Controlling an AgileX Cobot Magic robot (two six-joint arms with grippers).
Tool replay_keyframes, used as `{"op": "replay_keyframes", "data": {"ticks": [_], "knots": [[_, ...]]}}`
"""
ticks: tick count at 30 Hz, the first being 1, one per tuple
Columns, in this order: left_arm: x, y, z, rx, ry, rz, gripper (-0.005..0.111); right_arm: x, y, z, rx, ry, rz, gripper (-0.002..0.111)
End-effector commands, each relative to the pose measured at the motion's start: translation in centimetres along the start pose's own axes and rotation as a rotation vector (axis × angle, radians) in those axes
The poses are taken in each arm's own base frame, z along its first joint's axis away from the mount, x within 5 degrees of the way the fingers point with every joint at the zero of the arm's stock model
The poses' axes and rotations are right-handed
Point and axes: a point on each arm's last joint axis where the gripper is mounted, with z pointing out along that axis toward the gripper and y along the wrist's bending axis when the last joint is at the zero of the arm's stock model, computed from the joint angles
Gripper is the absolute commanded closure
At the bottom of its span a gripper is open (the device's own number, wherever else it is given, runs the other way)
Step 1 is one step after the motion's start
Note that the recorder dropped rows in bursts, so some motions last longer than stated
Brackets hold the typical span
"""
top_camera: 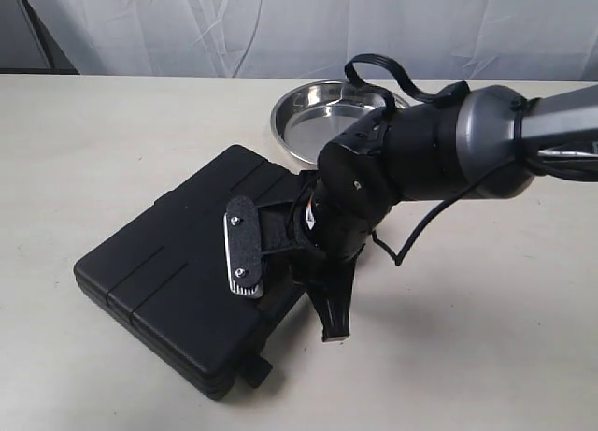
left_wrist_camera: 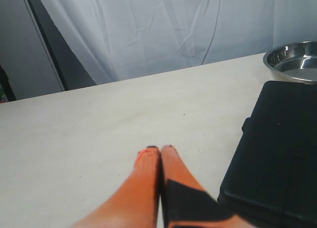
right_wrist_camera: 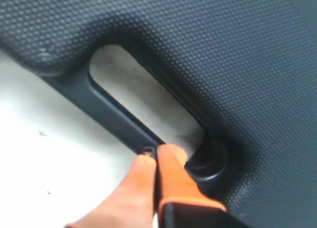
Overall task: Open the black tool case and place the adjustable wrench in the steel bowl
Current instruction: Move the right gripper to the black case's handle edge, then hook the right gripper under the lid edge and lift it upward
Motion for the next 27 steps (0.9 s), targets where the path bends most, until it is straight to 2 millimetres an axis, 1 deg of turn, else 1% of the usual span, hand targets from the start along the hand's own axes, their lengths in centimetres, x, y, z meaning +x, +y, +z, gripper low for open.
{"op": "replay_keyframes", "data": {"ticks": [1,3,4,5,7,8,9,10,11,14,19,22,23,24,26,27], "knots": [[-0.2,0.0,-0.1,-0.001,-0.020,-0.005,0.106,-0.3,0.4,-1.1,-0.018,-0.011,0.014,0.109],[-0.2,0.0,-0.1,-0.001,-0.020,-0.005,0.106,-0.2,0.4,-0.7,-0.025,-0.001,0.006,0.109],[-0.2,0.0,-0.1,-0.001,-0.020,-0.005,0.106,-0.2,0.5,-0.4,-0.032,0.004,0.006,0.105],[-0.2,0.0,-0.1,-0.001,-0.020,-0.005,0.106,-0.2,0.5,-0.3,-0.036,0.007,0.006,0.099],[-0.2,0.0,-0.1,-0.001,-0.020,-0.005,0.106,-0.2,0.5,-0.4,-0.034,0.004,0.008,0.083],[-0.2,0.0,-0.1,-0.001,-0.020,-0.005,0.106,-0.2,0.5,-0.4,-0.032,0.003,0.008,0.070],[-0.2,0.0,-0.1,-0.001,-0.020,-0.005,0.106,-0.2,0.4,-0.3,-0.029,0.002,0.006,0.065],[-0.2,0.0,-0.1,-0.001,-0.020,-0.005,0.106,-0.3,0.4,-0.3,-0.021,-0.003,0.006,0.061],[-0.2,0.0,-0.1,-0.001,-0.020,-0.005,0.106,-0.3,0.3,-0.2,-0.013,-0.009,0.006,0.061],[-0.2,0.0,-0.1,-0.001,-0.020,-0.005,0.106,-0.3,0.1,0.4,0.003,-0.012,-0.012,0.061],[-0.2,0.0,-0.1,-0.001,-0.020,-0.005,0.106,-0.1,0.2,2.0,-0.008,0.019,-0.043,0.061],[-0.2,0.0,-0.1,-0.001,-0.020,-0.005,0.106,0.0,0.3,2.4,-0.016,0.025,-0.043,0.062],[-0.2,0.0,-0.1,-0.001,-0.020,-0.005,0.106,0.0,0.3,2.4,-0.016,0.025,-0.043,0.066],[-0.2,0.0,-0.1,-0.001,-0.020,-0.005,0.106,0.0,0.3,2.3,-0.012,0.022,-0.043,0.074],[-0.2,0.0,-0.1,-0.001,-0.020,-0.005,0.106,-0.1,0.2,2.2,-0.009,0.019,-0.040,0.092],[-0.2,0.0,-0.1,-0.001,-0.020,-0.005,0.106,-0.1,0.2,2.1,-0.008,0.018,-0.040,0.103]]}}
